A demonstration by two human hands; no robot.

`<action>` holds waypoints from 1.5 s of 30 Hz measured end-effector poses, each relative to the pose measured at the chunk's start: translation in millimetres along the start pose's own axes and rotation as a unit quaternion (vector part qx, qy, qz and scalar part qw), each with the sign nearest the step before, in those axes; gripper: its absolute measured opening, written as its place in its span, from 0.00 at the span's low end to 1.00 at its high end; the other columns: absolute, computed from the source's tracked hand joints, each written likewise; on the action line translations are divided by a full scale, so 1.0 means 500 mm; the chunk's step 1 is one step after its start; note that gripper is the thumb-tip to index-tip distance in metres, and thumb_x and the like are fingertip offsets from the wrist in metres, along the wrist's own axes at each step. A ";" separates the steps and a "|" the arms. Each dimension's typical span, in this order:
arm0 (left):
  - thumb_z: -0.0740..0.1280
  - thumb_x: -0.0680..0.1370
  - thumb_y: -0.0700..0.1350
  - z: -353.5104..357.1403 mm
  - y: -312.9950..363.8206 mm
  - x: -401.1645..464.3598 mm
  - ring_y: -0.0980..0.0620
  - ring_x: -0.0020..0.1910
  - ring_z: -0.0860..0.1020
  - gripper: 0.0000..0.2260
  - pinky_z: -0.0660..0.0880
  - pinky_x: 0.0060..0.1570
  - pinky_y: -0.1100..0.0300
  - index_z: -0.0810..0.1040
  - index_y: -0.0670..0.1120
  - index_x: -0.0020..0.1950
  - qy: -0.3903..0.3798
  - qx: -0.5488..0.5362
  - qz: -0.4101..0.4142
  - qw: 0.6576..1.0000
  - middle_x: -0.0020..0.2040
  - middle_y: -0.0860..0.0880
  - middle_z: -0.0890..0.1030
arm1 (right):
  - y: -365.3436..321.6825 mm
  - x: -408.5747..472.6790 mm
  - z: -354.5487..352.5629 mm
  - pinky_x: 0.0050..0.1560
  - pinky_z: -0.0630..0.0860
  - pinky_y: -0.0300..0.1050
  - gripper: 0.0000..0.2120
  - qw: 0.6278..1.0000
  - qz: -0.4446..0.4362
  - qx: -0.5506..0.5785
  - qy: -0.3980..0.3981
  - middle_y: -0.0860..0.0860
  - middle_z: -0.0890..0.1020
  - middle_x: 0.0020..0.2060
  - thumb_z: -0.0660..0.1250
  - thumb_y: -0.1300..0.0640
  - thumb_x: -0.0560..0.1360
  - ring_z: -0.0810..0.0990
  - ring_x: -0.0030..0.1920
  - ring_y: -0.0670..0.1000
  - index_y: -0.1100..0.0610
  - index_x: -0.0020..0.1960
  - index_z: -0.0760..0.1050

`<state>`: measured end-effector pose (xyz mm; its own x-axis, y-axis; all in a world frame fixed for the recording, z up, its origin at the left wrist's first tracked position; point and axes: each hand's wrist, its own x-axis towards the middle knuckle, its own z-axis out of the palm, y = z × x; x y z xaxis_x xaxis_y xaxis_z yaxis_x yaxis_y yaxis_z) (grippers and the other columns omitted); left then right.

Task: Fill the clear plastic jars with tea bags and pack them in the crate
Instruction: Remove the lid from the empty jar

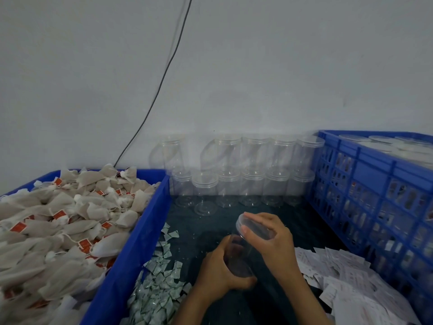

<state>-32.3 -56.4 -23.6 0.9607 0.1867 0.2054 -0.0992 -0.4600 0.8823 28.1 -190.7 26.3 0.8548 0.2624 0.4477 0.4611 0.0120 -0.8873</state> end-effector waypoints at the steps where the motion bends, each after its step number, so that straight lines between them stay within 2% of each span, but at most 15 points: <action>1: 0.80 0.57 0.54 0.000 -0.002 -0.001 0.65 0.56 0.78 0.36 0.77 0.58 0.57 0.70 0.64 0.62 -0.009 -0.007 0.000 1.000 0.56 0.62 0.80 | -0.004 0.000 -0.007 0.51 0.76 0.35 0.15 0.999 -0.011 0.011 -0.028 0.46 0.80 0.53 0.77 0.52 0.65 0.79 0.55 0.44 0.47 0.52 0.83; 6: 0.81 0.56 0.56 0.004 -0.009 0.002 0.65 0.58 0.77 0.36 0.75 0.59 0.61 0.70 0.65 0.60 -0.010 -0.010 0.000 1.000 0.56 0.59 0.80 | -0.015 0.011 -0.050 0.54 0.74 0.33 0.22 0.990 -0.003 0.066 -0.123 0.45 0.81 0.57 0.77 0.54 0.66 0.79 0.59 0.44 0.50 0.60 0.80; 10: 0.78 0.55 0.61 0.009 -0.001 0.004 0.64 0.54 0.76 0.37 0.75 0.55 0.61 0.67 0.62 0.61 0.060 0.058 0.004 0.997 0.53 0.62 0.77 | -0.003 0.009 -0.032 0.54 0.75 0.35 0.42 0.997 0.049 0.030 -0.060 0.46 0.68 0.62 0.78 0.45 0.64 0.72 0.62 0.43 0.44 0.73 0.63; 13: 0.73 0.56 0.65 0.006 0.011 0.003 0.61 0.53 0.72 0.38 0.72 0.50 0.63 0.65 0.59 0.63 0.118 0.155 0.025 0.981 0.52 0.65 0.72 | 0.009 0.003 -0.006 0.48 0.75 0.35 0.51 0.997 0.068 0.010 -0.032 0.50 0.68 0.56 0.75 0.44 0.57 0.75 0.54 0.45 0.44 0.74 0.54; 16: 0.72 0.57 0.65 0.004 0.012 0.003 0.59 0.54 0.71 0.41 0.71 0.51 0.63 0.63 0.57 0.66 0.111 0.184 0.025 0.976 0.53 0.63 0.70 | 0.023 0.001 0.002 0.42 0.76 0.31 0.47 0.995 0.062 0.074 0.002 0.50 0.72 0.53 0.78 0.48 0.58 0.79 0.48 0.39 0.42 0.71 0.58; 19: 0.73 0.57 0.65 0.003 0.011 0.003 0.60 0.54 0.73 0.40 0.74 0.54 0.60 0.65 0.58 0.65 0.096 0.168 0.023 0.981 0.56 0.63 0.74 | 0.035 0.003 -0.002 0.47 0.78 0.39 0.41 0.988 0.061 0.143 -0.016 0.52 0.75 0.56 0.81 0.52 0.60 0.80 0.53 0.47 0.41 0.68 0.65; 23: 0.76 0.55 0.66 -0.001 0.008 -0.003 0.65 0.51 0.77 0.35 0.76 0.53 0.61 0.65 0.65 0.58 0.061 0.116 0.002 0.991 0.52 0.63 0.77 | 0.042 0.009 -0.014 0.47 0.79 0.40 0.36 0.966 0.093 0.233 -0.068 0.53 0.80 0.57 0.77 0.59 0.60 0.82 0.53 0.50 0.44 0.66 0.71; 26: 0.76 0.55 0.66 0.002 0.006 -0.005 0.65 0.51 0.76 0.42 0.76 0.57 0.59 0.61 0.66 0.65 0.070 0.083 -0.006 0.994 0.51 0.62 0.77 | 0.050 0.011 -0.024 0.62 0.76 0.51 0.39 0.942 0.121 0.296 -0.105 0.52 0.77 0.64 0.74 0.63 0.65 0.77 0.63 0.54 0.40 0.70 0.67; 29: 0.69 0.57 0.71 0.002 0.005 0.001 0.66 0.54 0.68 0.51 0.59 0.70 0.60 0.52 0.54 0.74 0.149 0.181 0.018 0.972 0.53 0.64 0.72 | 0.044 0.006 -0.012 0.67 0.70 0.58 0.38 0.954 0.126 0.266 -0.057 0.51 0.73 0.65 0.73 0.57 0.69 0.75 0.64 0.53 0.32 0.70 0.62; 33: 0.66 0.58 0.70 0.002 0.012 0.000 0.61 0.60 0.71 0.45 0.46 0.73 0.60 0.57 0.51 0.70 0.156 0.275 0.064 0.947 0.59 0.59 0.74 | 0.041 -0.002 0.015 0.63 0.74 0.58 0.44 0.973 0.108 0.205 0.010 0.52 0.75 0.59 0.80 0.49 0.63 0.79 0.58 0.54 0.34 0.71 0.59; 36: 0.68 0.58 0.70 0.004 0.008 -0.002 0.60 0.57 0.72 0.43 0.55 0.69 0.61 0.56 0.56 0.66 0.135 0.244 0.065 0.958 0.57 0.60 0.75 | 0.042 -0.004 0.014 0.57 0.78 0.53 0.40 0.968 0.111 0.220 0.040 0.54 0.77 0.59 0.78 0.49 0.61 0.80 0.56 0.55 0.35 0.68 0.63; 38: 0.72 0.56 0.69 0.002 0.007 -0.005 0.62 0.54 0.73 0.42 0.67 0.62 0.61 0.54 0.65 0.63 0.103 0.154 0.039 0.982 0.55 0.63 0.75 | 0.040 -0.001 0.003 0.50 0.79 0.45 0.40 0.961 0.118 0.251 0.018 0.55 0.79 0.58 0.79 0.51 0.60 0.82 0.55 0.55 0.37 0.67 0.66; 40: 0.76 0.55 0.68 0.002 0.004 -0.008 0.65 0.53 0.76 0.41 0.76 0.57 0.59 0.55 0.72 0.60 0.086 0.071 0.018 0.994 0.54 0.62 0.78 | 0.039 0.003 -0.008 0.51 0.79 0.43 0.39 0.948 0.119 0.295 -0.020 0.55 0.81 0.59 0.79 0.52 0.62 0.82 0.57 0.55 0.39 0.68 0.67; 43: 0.77 0.56 0.66 0.003 0.005 -0.011 0.68 0.53 0.76 0.41 0.77 0.55 0.60 0.56 0.74 0.61 0.106 0.036 0.013 0.994 0.55 0.63 0.77 | 0.031 0.004 -0.007 0.57 0.77 0.47 0.36 0.952 0.101 0.288 -0.020 0.50 0.76 0.64 0.75 0.46 0.67 0.79 0.61 0.51 0.34 0.70 0.62; 45: 0.76 0.56 0.67 0.003 0.006 -0.011 0.70 0.55 0.73 0.41 0.75 0.53 0.65 0.55 0.74 0.62 0.120 0.075 0.033 0.989 0.56 0.67 0.74 | 0.021 0.001 0.002 0.56 0.77 0.45 0.45 0.971 0.079 0.225 0.009 0.46 0.73 0.61 0.77 0.37 0.59 0.79 0.58 0.46 0.30 0.70 0.58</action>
<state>-37.3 -60.2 -22.6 0.8626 0.3447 0.3704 -0.1020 -0.5984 0.7947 33.2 -189.5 17.0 0.9122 0.2792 0.2998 0.1761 0.3934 -0.9024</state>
